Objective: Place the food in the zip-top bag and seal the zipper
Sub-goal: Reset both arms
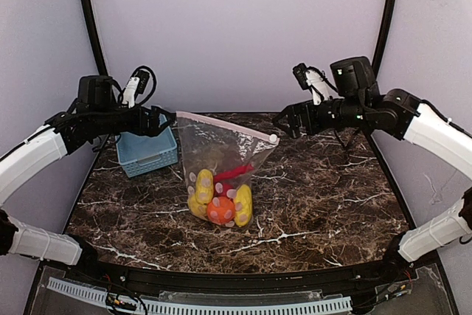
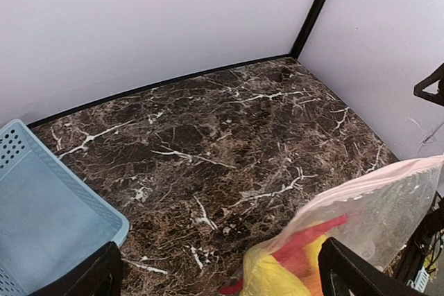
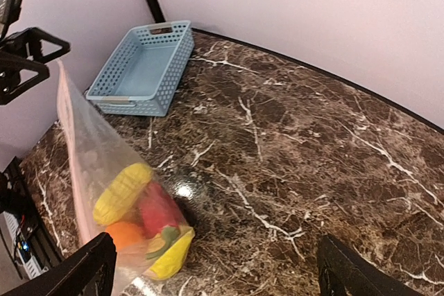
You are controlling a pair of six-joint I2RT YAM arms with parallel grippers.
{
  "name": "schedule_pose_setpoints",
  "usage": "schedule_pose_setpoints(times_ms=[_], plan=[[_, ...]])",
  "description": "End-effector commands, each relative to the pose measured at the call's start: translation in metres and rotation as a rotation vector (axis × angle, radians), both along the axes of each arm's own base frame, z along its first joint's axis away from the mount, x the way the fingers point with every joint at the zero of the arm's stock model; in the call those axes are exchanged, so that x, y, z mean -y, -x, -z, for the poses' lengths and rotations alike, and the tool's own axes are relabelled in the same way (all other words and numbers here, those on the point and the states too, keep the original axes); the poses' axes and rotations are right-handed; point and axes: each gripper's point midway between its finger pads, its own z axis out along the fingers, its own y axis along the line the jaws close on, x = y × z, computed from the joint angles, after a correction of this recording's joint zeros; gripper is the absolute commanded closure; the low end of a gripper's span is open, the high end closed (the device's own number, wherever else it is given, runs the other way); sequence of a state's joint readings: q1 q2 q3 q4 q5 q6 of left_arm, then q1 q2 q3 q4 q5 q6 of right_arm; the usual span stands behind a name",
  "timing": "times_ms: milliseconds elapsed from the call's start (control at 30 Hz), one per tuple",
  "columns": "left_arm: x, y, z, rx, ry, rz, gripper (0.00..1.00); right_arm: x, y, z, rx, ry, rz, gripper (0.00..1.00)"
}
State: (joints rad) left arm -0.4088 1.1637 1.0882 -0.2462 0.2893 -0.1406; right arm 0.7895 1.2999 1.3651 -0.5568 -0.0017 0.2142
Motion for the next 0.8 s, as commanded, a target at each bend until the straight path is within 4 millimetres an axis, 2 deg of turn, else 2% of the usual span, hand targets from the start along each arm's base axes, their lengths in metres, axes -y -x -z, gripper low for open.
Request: schedule_pose_setpoints(times_ms=[0,133,200,233,267,300,433,533,633,733,767], plan=[[-0.038,-0.016,0.004,0.008,0.033,-0.147,0.01,0.029,-0.031,-0.001,-0.012,-0.088,0.14,0.01],[-0.09,-0.029,0.011,0.013,0.024,-0.32,0.01,0.059,-0.052,0.014,-0.051,-0.144,0.217,0.01],[-0.12,-0.033,0.02,0.006,0.003,-0.415,0.01,0.076,-0.062,0.025,-0.068,-0.149,0.267,0.01],[-0.14,-0.035,0.023,0.0,-0.005,-0.477,0.01,0.087,-0.065,0.036,-0.08,-0.143,0.296,0.01],[-0.155,-0.033,0.032,-0.02,-0.022,-0.533,0.01,0.099,-0.07,0.034,-0.069,-0.153,0.329,0.01],[-0.18,-0.033,0.035,-0.027,-0.023,-0.607,0.01,0.112,-0.072,0.041,-0.069,-0.153,0.36,0.01],[-0.235,-0.017,0.042,0.01,-0.031,-0.831,0.01,0.164,-0.073,0.038,0.021,-0.187,0.493,0.01],[-0.25,-0.011,0.036,0.098,-0.037,-0.913,0.01,0.191,-0.067,0.03,0.13,-0.204,0.563,0.01],[-0.252,-0.009,0.033,0.222,-0.005,-0.921,0.01,0.209,-0.06,0.026,0.261,-0.197,0.609,0.01],[-0.25,-0.009,0.041,0.293,-0.004,-0.906,0.01,0.216,-0.056,0.03,0.378,-0.19,0.62,0.02],[-0.252,-0.01,0.049,0.308,-0.013,-0.911,0.01,0.218,-0.055,0.029,0.419,-0.189,0.621,0.01]])
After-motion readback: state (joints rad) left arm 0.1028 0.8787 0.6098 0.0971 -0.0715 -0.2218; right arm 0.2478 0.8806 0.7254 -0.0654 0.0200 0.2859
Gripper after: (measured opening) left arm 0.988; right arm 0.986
